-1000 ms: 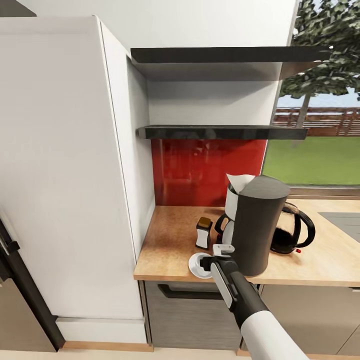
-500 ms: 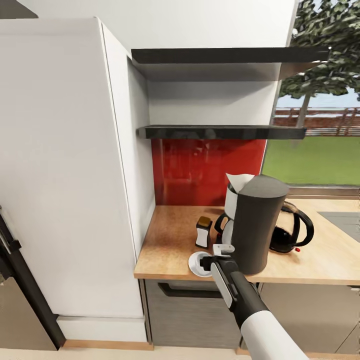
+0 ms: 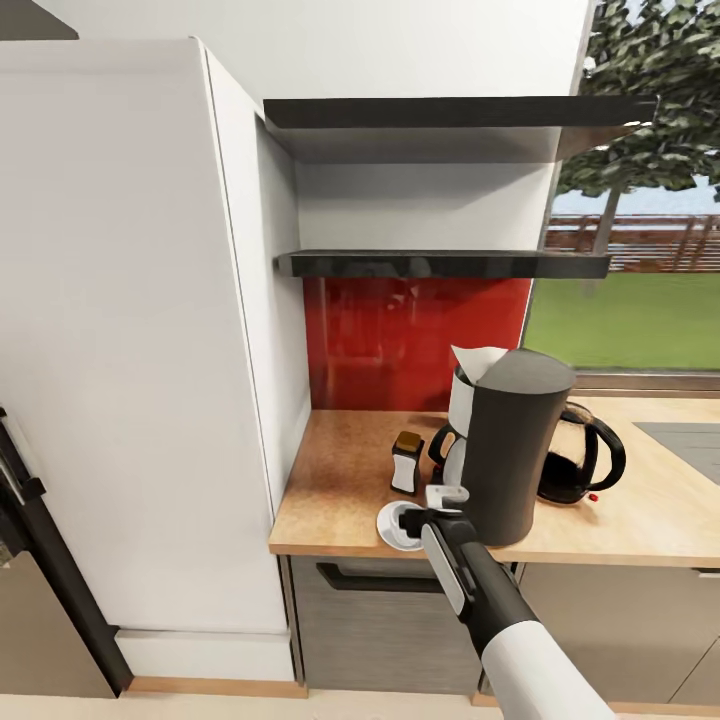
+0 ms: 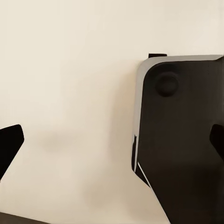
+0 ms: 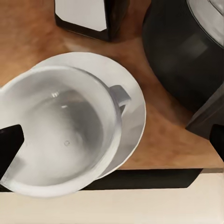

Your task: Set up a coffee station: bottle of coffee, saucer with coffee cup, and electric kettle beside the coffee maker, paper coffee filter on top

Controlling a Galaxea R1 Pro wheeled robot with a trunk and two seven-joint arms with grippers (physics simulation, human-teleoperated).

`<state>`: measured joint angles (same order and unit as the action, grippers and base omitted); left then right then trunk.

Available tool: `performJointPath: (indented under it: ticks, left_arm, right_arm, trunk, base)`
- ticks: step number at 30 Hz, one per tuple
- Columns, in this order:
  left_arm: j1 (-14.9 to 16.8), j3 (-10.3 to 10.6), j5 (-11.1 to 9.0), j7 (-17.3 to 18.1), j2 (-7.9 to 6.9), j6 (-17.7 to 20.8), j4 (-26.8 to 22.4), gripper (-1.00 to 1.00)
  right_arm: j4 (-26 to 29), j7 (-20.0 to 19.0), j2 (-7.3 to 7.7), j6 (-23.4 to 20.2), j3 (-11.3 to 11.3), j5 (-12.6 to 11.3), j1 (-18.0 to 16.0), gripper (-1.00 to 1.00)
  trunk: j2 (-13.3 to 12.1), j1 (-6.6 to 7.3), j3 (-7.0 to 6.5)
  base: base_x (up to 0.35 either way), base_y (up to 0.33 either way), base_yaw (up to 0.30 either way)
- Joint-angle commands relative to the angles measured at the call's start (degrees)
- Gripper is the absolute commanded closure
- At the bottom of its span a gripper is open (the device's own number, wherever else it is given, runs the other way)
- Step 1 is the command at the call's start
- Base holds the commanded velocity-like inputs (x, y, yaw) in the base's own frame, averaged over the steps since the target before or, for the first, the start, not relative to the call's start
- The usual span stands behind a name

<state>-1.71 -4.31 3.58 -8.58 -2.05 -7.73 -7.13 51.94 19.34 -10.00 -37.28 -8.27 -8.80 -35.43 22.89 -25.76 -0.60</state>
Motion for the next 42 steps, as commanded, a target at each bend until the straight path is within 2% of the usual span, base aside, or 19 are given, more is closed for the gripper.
performJointPath:
  ticks: [1, 10, 23, 29, 36, 38, 39, 40, 42]
  left_arm:
    - [-0.1, -0.4, 0.4, 0.0, 0.02, -0.1, -0.1, -1.0]
    - [-0.1, -0.4, 0.4, 0.0, 0.06, -0.1, -0.1, -1.0]
    - [-0.1, -0.4, 0.4, 0.0, 0.03, -0.1, -0.1, -1.0]
    - [0.0, -0.4, 0.4, 0.0, 0.01, -0.1, -0.3, -1.0]
    - [0.0, -0.3, 0.5, 0.1, -0.1, -0.1, -2.9, -1.0]
    - [0.0, -0.3, 0.5, 0.2, -0.13, -0.1, -3.0, -1.0]
    - [0.0, -0.3, 0.5, 0.2, -0.14, -0.1, -3.1, -1.0]
    - [0.0, -0.3, 0.6, 0.3, -0.18, -0.2, -3.1, -1.0]
    - [0.0, -0.2, 0.7, 0.3, -0.21, -0.2, -3.1, -1.0]
  right_arm:
    - [0.1, 0.5, 0.0, 0.2, -0.2, -0.6, 0.0, -1.0]
    - [-0.5, 0.3, 0.0, 11.8, -0.3, -0.5, 0.0, -1.0]
    - [-0.7, 0.3, 0.0, 12.8, -0.3, -0.5, 0.0, -1.0]
    - [-0.6, 0.4, 0.0, 12.8, -0.3, -0.5, 0.0, -1.0]
    - [-0.3, 0.5, 0.0, 14.1, -0.3, -0.5, 0.0, -1.0]
    - [-1.1, 0.5, 0.0, 16.5, -0.3, -0.4, 0.1, -1.0]
    - [-2.6, 0.6, 0.0, 19.6, -0.3, -0.4, 0.1, -1.0]
    - [-6.3, 0.7, 0.0, 24.7, -0.2, -0.4, 0.2, -1.0]
    - [-11.7, 0.8, 0.0, 29.4, -0.2, -0.3, 0.3, -1.0]
  trunk:
    - [0.0, -0.02, 0.01]
    - [0.0, -0.02, 0.01]
    - [0.0, -0.02, 0.01]
    - [0.0, -0.02, 0.01]
    - [0.0, -0.02, 0.01]
    - [0.0, -0.02, 0.01]
    - [0.0, -0.02, 0.01]
    - [0.0, -0.02, 0.01]
    - [0.0, -0.02, 0.01]
  base:
    - [0.0, 0.0, 0.0]
    - [-0.139, 0.0, 0.0]
    - [-0.04, 0.0, 0.0]
    - [-0.224, 0.0, 0.0]
    - [-0.023, 0.0, 0.0]
    - [-0.003, 0.0, 0.0]
    - [-0.001, 0.0, 0.0]
    - [0.0, 0.0, 0.0]
    - [0.0, 0.0, 0.0]
